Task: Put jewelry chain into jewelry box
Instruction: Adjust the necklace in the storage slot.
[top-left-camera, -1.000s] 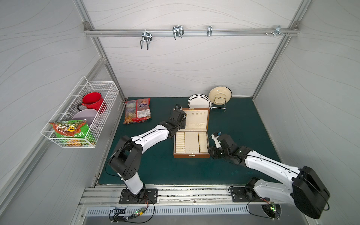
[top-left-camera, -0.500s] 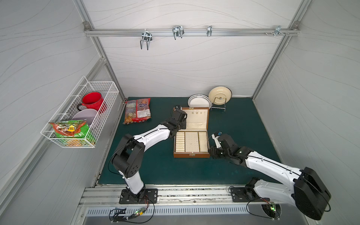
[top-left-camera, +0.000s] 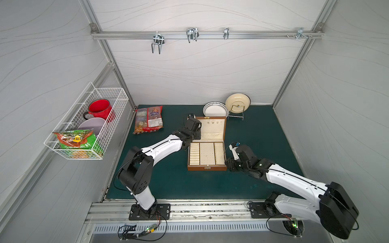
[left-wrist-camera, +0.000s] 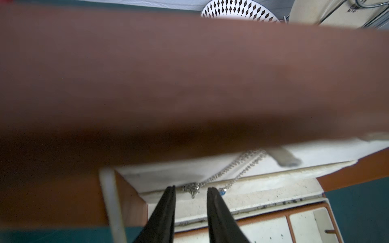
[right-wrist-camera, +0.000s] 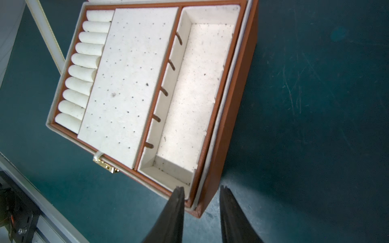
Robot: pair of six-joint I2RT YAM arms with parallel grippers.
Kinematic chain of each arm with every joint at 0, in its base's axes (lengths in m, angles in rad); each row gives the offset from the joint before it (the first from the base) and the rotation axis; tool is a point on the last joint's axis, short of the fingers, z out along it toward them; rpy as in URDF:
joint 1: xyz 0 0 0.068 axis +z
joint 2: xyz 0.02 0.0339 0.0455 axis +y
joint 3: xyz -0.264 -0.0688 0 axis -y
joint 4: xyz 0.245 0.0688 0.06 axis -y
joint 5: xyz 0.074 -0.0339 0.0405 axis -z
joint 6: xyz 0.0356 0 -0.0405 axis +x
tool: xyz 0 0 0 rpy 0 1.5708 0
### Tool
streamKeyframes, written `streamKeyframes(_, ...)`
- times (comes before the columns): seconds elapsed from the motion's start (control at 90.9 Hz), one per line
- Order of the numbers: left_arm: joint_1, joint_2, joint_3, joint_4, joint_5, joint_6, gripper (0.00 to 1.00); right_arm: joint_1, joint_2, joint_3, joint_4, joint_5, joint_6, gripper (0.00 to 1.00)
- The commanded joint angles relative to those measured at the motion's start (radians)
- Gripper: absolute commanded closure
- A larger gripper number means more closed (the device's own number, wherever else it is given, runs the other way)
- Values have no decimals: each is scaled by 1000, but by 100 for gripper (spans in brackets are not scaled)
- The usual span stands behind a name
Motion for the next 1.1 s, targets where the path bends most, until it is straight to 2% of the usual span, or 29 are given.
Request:
streamKeyframes(0.0,8,-63,28,-42,18,-27,69,12,-35,20,-40,28,-11,64)
streamKeyframes(0.198,8,-148,21,-129,57,-60,68,59,-50,124,-94,115,-67,57)
streamKeyframes(0.319,9,-217,-2,-167,87,-87,67,102,-43,193,-94,201,-146,53)
streamKeyframes(0.44,10,-268,-35,-222,103,-109,67,127,-1,223,19,191,-317,48)
streamKeyframes(0.561,25,-321,-109,-222,116,-139,66,136,96,252,177,155,-560,43)
streamKeyframes(0.726,61,-369,-207,-197,176,-196,65,131,279,411,192,151,-743,31)
streamKeyframes(0.825,68,-381,-241,-182,201,-207,64,91,365,485,200,58,-787,35)
streamKeyframes(0.957,78,-366,-271,-168,239,-231,64,36,475,611,110,-46,-838,39)
streamKeyframes(0.99,79,-359,-279,-164,248,-241,64,26,501,633,88,-77,-868,43)
streamKeyframes(1.089,80,-341,-299,-137,270,-260,63,22,563,671,78,-90,-958,48)
